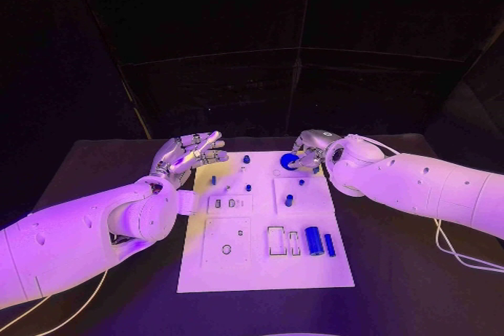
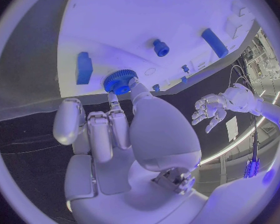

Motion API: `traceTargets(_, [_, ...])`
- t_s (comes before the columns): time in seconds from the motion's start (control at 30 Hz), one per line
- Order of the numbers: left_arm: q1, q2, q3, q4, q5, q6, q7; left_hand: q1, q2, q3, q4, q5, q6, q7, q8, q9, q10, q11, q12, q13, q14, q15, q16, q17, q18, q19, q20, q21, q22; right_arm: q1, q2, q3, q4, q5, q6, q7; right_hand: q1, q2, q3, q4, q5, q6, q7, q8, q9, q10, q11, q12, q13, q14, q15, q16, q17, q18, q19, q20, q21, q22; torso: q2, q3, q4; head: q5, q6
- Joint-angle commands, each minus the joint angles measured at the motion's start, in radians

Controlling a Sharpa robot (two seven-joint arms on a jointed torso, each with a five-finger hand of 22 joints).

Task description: Assemble the parts on the task board

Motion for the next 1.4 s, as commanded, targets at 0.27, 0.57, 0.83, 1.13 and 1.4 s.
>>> traceTargets(0.27, [0.002,0.001,0.001,0.001,-0.007,0.017,-0.001,0.008,0.002,0.0,-0.008,0.0,0.001,0.045,-0.006,-0.002,-0.001,0.005,-0.007,-0.001,-0.003,0.007,-0.006,0.001,0.0,-0.001,0.007,-0.005,-0.001,-0.005,0.002,-0.002,0.004,-0.041,-0.076,-0.038,0.031,0.044,0.026,-0.016,-0.03,0.093,-0.031,0.026,0.018,0.047,-0.033,0.031,0.177,0.094,-0.03,0.004,0.214,-0.009,0.012,-0.023,0.009,0.012,0.0,0.0002,0.0002,0.002,0.001])
traceTargets(0.57, [0.002,0.001,0.001,0.0,-0.007,0.019,-0.003,0.008,0.002,0.0,-0.008,0.0,0.001,0.045,-0.006,-0.002,-0.001,0.005,-0.007,-0.001,-0.003,0.007,-0.006,0.001,0.0,-0.001,0.007,-0.005,-0.001,-0.006,-0.005,-0.002,0.029,-0.051,-0.167,-0.028,0.041,0.045,0.038,-0.026,-0.033,0.099,-0.034,0.021,0.019,0.051,-0.037,0.035,0.182,0.095,-0.035,0.006,0.219,-0.01,0.016,-0.029,0.012,0.019,-0.001,0.0004,-0.0009,0.004,0.004])
traceTargets(0.83, [0.002,0.0,0.001,0.0,-0.007,0.02,-0.004,0.008,0.002,0.0,-0.009,0.0,0.001,0.045,-0.007,-0.002,-0.001,0.005,-0.007,-0.001,-0.003,0.007,-0.006,0.001,0.0,-0.001,0.007,-0.006,-0.001,-0.007,-0.02,-0.001,0.116,-0.07,-0.196,-0.018,0.04,0.042,0.038,-0.027,-0.036,0.098,-0.033,0.018,0.019,0.05,-0.037,0.034,0.182,0.095,-0.035,0.006,0.221,-0.011,0.017,-0.03,0.012,0.019,0.0,0.0002,-0.0011,0.008,0.005])
traceTargets(1.13, [0.002,-0.002,0.001,-0.002,-0.007,0.02,-0.004,0.009,0.002,0.0,-0.009,0.0,0.001,0.045,-0.007,-0.002,-0.001,0.005,-0.008,-0.001,-0.003,0.007,-0.007,0.001,0.0,-0.001,0.007,-0.006,-0.002,-0.007,-0.007,-0.001,0.184,-0.098,-0.194,-0.022,0.037,0.039,0.038,-0.028,-0.038,0.096,-0.032,0.014,0.018,0.05,-0.036,0.033,0.182,0.095,-0.035,0.006,0.22,-0.011,0.017,-0.03,0.012,0.02,0.0,0.0001,0.0016,0.014,0.004])
traceTargets(1.4, [0.002,-0.003,0.001,-0.005,-0.007,0.02,-0.003,0.009,0.002,0.0,-0.009,0.0,0.001,0.045,-0.007,-0.002,-0.001,0.005,-0.008,-0.001,-0.003,0.007,-0.007,0.001,0.0,-0.001,0.007,-0.006,-0.002,-0.007,0.042,-0.001,0.177,-0.111,-0.19,-0.021,0.032,0.038,0.039,-0.026,-0.04,0.095,-0.031,0.01,0.018,0.051,-0.035,0.034,0.183,0.095,-0.035,0.006,0.22,-0.011,0.018,-0.031,0.013,0.02,0.001,0.0,0.0015,0.021,0.002])
